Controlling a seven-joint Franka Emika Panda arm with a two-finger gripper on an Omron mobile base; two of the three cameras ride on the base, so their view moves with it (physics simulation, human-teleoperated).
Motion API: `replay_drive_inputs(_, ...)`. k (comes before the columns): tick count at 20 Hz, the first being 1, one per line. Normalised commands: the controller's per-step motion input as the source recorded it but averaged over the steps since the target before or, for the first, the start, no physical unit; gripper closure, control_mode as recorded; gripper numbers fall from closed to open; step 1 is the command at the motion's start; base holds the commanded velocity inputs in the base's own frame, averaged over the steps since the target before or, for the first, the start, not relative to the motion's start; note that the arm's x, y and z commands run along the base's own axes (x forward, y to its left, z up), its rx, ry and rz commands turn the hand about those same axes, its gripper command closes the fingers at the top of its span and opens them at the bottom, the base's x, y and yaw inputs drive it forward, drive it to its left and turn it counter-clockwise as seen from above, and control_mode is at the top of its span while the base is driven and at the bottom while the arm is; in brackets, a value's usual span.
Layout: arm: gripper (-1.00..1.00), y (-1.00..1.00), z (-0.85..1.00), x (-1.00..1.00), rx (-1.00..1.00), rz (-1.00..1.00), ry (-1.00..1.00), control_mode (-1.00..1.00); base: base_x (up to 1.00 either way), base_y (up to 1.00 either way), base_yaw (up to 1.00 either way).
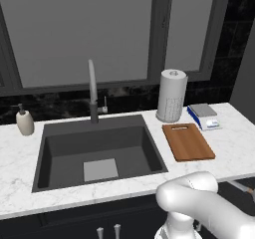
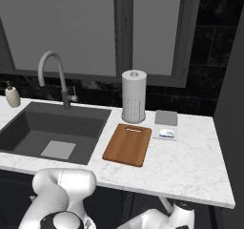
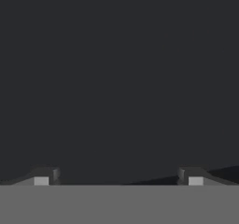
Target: Pick up the knife from the drawer and place it on the cutting board. Then place the meat from the plate to the cutting board.
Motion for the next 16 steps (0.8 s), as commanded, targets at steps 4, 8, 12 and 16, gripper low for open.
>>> replay_drive_inputs(4, -1.0, -0.02, -0.08, -0.71, 0.0, 0.01, 0.0, -1.0, 0.0, 0.0, 0.0)
replay_drive_inputs(8, -1.0, 0.0, 0.0, -0.73, 0.0, 0.01, -0.05, -1.0, 0.0, 0.0, 0.0)
replay_drive_inputs(12, -1.0, 0.0, 0.08, -0.56, 0.0, 0.01, -0.15, -1.0, 0.0, 0.0, 0.0)
replay_drive_inputs(16, -1.0, 0.0, 0.76, 0.06, 0.08, 0.03, -0.17, -1.0, 0.0, 0.0, 0.0)
